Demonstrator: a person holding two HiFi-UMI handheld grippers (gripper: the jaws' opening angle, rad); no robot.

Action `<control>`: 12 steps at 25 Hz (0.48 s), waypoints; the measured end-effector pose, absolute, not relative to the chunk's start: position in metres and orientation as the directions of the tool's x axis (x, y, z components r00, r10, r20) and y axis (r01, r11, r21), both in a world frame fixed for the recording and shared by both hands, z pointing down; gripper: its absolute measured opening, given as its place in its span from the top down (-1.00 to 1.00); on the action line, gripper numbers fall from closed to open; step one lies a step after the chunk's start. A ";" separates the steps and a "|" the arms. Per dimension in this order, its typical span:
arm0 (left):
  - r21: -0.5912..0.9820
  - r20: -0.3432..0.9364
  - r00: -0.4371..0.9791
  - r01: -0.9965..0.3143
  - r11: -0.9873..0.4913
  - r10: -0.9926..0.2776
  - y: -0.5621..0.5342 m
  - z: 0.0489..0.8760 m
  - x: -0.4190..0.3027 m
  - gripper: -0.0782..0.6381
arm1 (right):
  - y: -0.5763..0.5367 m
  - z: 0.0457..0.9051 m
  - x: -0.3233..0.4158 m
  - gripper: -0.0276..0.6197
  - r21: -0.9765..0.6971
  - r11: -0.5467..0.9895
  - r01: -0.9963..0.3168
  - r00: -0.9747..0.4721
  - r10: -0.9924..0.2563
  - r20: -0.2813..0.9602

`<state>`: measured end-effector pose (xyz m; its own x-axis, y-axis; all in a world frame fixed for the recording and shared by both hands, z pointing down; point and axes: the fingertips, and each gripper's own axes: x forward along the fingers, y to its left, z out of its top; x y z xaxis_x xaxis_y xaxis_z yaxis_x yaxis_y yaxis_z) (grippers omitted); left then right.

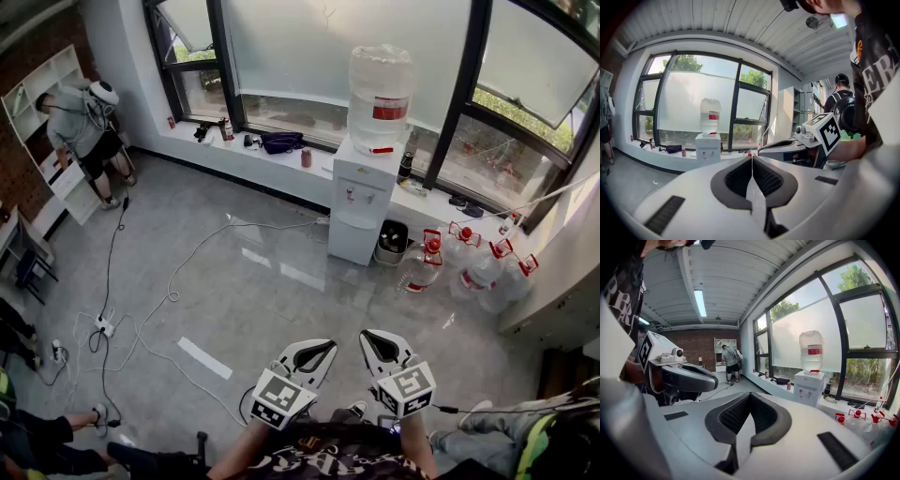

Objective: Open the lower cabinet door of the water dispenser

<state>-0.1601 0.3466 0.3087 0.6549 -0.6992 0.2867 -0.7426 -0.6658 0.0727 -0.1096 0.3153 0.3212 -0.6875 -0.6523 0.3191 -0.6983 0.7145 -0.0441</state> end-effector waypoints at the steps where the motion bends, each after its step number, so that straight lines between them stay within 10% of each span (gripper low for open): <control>1: 0.074 0.288 0.655 -0.743 -0.665 -0.699 0.344 0.308 -0.156 0.73 | 0.313 0.321 -0.105 0.87 -0.045 0.714 -0.699 -0.687 -0.653 0.320; 12: 0.085 0.323 0.649 -0.744 -0.662 -0.689 0.320 0.316 -0.110 0.73 | 0.297 0.327 -0.049 0.87 -0.099 0.696 -0.711 -0.688 -0.661 0.299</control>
